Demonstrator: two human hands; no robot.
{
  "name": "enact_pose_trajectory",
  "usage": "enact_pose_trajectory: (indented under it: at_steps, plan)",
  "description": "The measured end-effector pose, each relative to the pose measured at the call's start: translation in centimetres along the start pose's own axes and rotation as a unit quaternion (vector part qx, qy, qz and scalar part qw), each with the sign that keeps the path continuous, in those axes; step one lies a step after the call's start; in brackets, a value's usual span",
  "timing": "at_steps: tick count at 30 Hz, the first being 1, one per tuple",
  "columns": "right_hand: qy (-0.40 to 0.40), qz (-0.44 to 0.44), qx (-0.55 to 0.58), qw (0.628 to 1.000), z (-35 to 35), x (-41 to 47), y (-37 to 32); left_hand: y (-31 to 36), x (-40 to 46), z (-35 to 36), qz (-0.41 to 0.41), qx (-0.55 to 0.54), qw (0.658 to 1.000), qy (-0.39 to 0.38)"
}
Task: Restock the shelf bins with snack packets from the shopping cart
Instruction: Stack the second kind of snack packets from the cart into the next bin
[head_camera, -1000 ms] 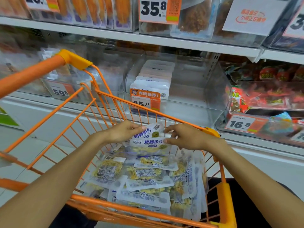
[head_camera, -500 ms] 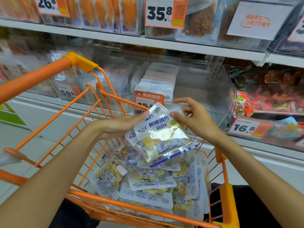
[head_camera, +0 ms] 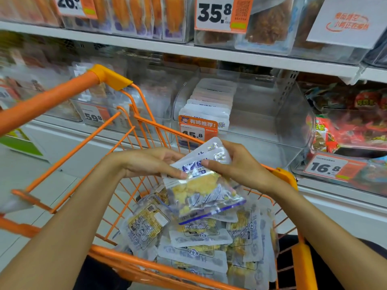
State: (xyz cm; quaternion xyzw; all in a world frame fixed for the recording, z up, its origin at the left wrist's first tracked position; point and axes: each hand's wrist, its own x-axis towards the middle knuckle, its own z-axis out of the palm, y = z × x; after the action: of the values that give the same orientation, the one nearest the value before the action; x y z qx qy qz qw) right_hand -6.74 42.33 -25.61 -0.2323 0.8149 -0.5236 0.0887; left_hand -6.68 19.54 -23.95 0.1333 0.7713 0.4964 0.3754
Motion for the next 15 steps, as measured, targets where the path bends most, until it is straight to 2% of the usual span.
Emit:
enact_pose_trajectory:
  at_steps: [3, 4, 7, 11, 13, 15]
  plan:
    - [0.067, 0.005, 0.068, 0.995, 0.0, 0.3, 0.3, -0.1, 0.5, 0.2, -0.013, -0.115, 0.984, 0.136]
    - [0.09, 0.005, 0.084, 0.992, 0.1, 0.4, 0.2, -0.1, 0.6, 0.4, -0.012, -0.153, 0.976, 0.155]
    - [0.133, -0.018, 0.104, 0.985, 0.5, 0.5, 0.3, 0.1, 0.8, 1.4, -0.017, -0.186, 0.973, 0.138]
    - [0.186, -0.041, 0.102, 0.976, 1.2, 0.2, 0.1, -0.1, 0.6, 1.4, -0.025, -0.119, 0.984, 0.13]
    - [0.15, -0.002, 0.09, 0.985, 1.1, -0.1, 0.1, -0.3, 0.1, 0.9, -0.031, -0.081, 0.989, 0.117]
    - [0.06, 0.105, 0.113, 0.986, 0.5, -0.4, -0.3, -0.6, -0.3, 0.1, -0.052, -0.06, 0.988, 0.131]
